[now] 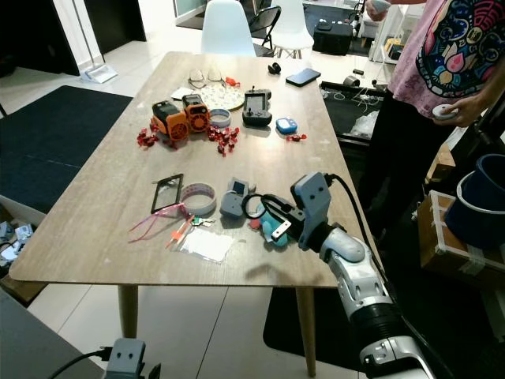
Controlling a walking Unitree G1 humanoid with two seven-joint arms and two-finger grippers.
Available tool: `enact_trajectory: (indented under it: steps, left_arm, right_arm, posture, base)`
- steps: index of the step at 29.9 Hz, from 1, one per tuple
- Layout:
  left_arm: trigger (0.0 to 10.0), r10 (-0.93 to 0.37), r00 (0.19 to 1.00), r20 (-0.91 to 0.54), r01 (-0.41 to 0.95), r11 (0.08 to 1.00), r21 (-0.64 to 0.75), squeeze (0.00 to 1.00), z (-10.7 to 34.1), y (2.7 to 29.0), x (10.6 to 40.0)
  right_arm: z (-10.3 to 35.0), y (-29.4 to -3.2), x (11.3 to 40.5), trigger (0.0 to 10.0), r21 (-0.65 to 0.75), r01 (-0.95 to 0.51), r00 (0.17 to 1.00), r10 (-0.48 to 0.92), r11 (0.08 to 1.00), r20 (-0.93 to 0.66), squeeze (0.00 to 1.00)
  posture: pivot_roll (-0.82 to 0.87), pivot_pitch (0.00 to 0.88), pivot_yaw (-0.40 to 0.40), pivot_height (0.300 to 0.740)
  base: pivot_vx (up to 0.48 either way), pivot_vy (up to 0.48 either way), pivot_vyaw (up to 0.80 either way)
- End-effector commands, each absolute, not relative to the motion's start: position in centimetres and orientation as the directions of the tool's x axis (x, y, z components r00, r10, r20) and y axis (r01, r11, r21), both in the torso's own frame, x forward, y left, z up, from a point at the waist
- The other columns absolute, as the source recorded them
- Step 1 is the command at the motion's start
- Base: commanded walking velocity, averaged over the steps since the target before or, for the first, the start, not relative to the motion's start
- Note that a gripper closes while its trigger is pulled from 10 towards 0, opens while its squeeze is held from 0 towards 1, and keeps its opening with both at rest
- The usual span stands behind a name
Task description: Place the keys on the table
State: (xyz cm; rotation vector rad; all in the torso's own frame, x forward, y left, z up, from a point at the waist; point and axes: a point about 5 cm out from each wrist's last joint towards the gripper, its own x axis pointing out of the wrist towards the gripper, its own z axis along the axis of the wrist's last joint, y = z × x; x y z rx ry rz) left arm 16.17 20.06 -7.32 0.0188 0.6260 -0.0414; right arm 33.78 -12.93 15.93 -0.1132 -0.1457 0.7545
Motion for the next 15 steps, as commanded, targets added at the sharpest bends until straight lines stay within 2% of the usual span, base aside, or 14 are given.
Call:
enact_trajectory:
  steps: [1, 7, 15]
  left_arm:
    - [10.0, -0.037, 0.8, -0.599, 0.039, 0.999, -0.009, 0.0, -7.6, 19.8, 15.7]
    - [10.0, -0.039, 0.803, -0.595, 0.042, 0.999, -0.009, 0.0, -7.5, 19.8, 15.8]
    - [10.0, -0.043, 0.806, -0.59, 0.046, 0.999, -0.01, 0.0, -7.5, 19.8, 15.9]
  right_arm:
    - [15.4, -13.4, 33.6, 10.0, -0.146, -0.667, 0.73, 0.68, 0.73, 0.063, 0.0]
    - [14.8, -13.9, 33.7, 10.0, -0.141, -0.651, 0.753, 0.658, 0.746, 0.004, 0.0]
    - [13.5, -13.8, 33.3, 10.0, -0.125, -0.683, 0.73, 0.678, 0.719, -0.084, 0.0]
  posture:
    - [0.05, 0.07, -0.065, 0.74]
    - [0.05, 0.069, -0.062, 0.74]
    - [0.05, 0.068, -0.061, 0.74]
  base:
    - [0.0, 0.0, 0.0]
    - [0.0, 0.0, 0.0]
    - [0.0, 0.0, 0.0]
